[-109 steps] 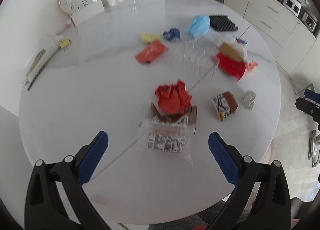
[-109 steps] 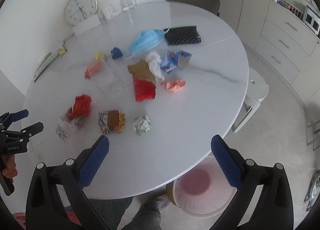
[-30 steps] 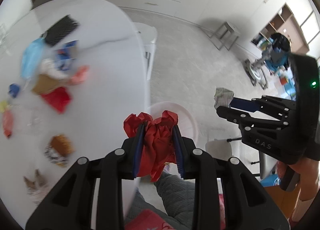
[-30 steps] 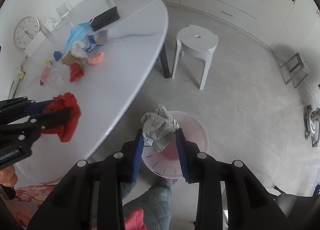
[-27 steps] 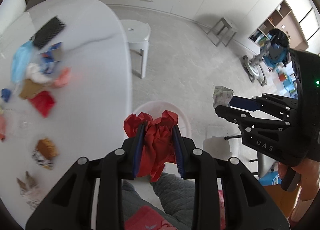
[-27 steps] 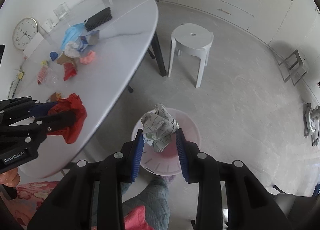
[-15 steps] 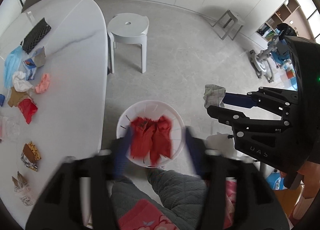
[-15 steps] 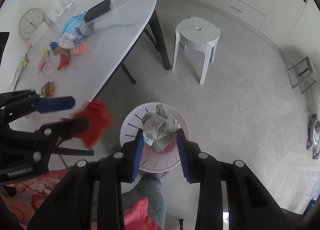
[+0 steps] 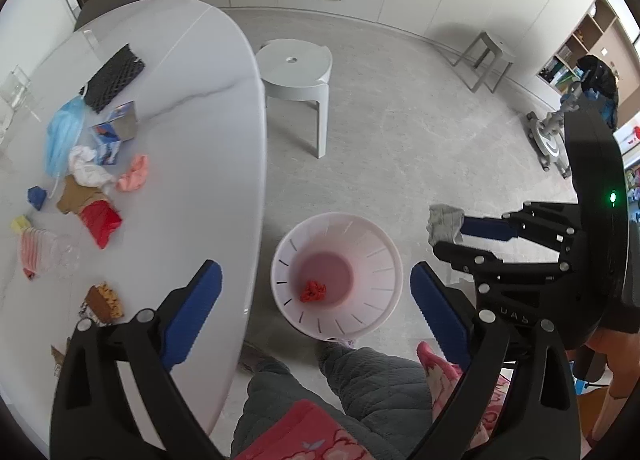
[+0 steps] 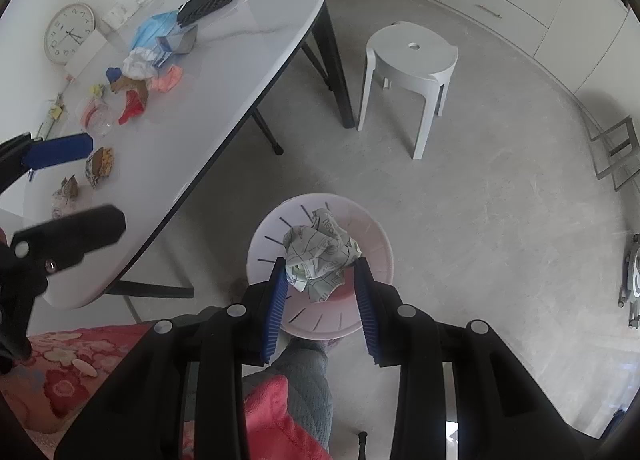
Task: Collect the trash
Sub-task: 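Carry both items over the bin and open both tools to drop them, then grasp the red snack packet with the left tool while the right tool grasps the clear bottle, then carry packet and bottle over the bin and open both tools to drop them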
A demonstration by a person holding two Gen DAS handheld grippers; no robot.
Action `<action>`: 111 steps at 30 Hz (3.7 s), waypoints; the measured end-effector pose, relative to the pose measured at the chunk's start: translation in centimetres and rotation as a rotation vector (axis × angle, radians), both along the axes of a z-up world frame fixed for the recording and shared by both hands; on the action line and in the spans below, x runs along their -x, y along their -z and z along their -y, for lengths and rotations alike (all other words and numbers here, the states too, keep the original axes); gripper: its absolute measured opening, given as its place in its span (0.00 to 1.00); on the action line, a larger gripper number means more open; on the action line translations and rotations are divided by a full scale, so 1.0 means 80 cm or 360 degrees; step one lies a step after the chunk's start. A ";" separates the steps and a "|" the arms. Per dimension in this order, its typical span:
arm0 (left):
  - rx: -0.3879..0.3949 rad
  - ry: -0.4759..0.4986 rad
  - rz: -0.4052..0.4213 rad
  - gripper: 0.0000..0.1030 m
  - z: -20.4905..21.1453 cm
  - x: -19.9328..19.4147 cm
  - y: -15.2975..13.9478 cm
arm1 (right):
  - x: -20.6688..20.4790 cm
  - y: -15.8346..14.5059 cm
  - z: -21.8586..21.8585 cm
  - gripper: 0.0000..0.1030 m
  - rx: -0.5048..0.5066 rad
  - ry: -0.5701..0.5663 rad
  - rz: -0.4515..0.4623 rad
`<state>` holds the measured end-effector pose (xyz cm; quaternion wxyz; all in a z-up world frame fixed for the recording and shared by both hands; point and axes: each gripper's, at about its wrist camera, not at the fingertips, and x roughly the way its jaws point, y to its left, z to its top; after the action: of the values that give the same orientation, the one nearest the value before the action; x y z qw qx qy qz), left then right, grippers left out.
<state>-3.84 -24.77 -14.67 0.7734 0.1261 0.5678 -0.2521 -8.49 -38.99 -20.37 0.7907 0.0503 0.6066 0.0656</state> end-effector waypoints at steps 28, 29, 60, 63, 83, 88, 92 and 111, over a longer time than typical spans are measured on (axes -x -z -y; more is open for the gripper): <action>0.0000 -0.0261 0.0055 0.92 -0.085 -0.022 -0.013 | -0.041 -0.010 -0.040 0.98 0.0136 0.0012 0.0027; 0.0003 -0.0290 0.0060 0.92 -0.090 -0.023 -0.014 | -0.044 -0.012 -0.042 0.98 0.0134 -0.0010 0.0032; -0.0087 -0.0896 0.0154 0.92 -0.453 -0.103 -0.007 | -0.211 -0.072 -0.389 0.98 -0.0036 -0.0901 0.0256; -0.0076 -0.0756 0.0134 0.92 -0.480 -0.125 0.010 | -0.237 -0.050 -0.443 0.98 0.0001 -0.1010 0.0219; 0.0073 -0.0297 0.0000 0.92 -0.519 -0.253 0.111 | -0.295 0.031 -0.521 0.65 0.0130 -0.1175 -0.0080; 0.0068 -0.0176 0.0021 0.78 -0.501 -0.263 0.123 | -0.302 0.000 -0.492 0.65 0.0050 -0.1003 -0.0060; 0.0044 -0.0127 0.0016 0.53 -0.490 -0.267 0.134 | -0.304 -0.025 -0.468 0.65 -0.0016 -0.0864 -0.0036; 0.0140 -0.0319 0.0113 0.32 -0.432 -0.198 0.032 | -0.243 -0.094 -0.341 0.65 -0.0235 -0.0564 0.0137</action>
<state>11.99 9.82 -17.20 0.8192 0.0435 0.5382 -0.1935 10.97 -11.71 -12.87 0.7861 -0.0022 0.5652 0.2502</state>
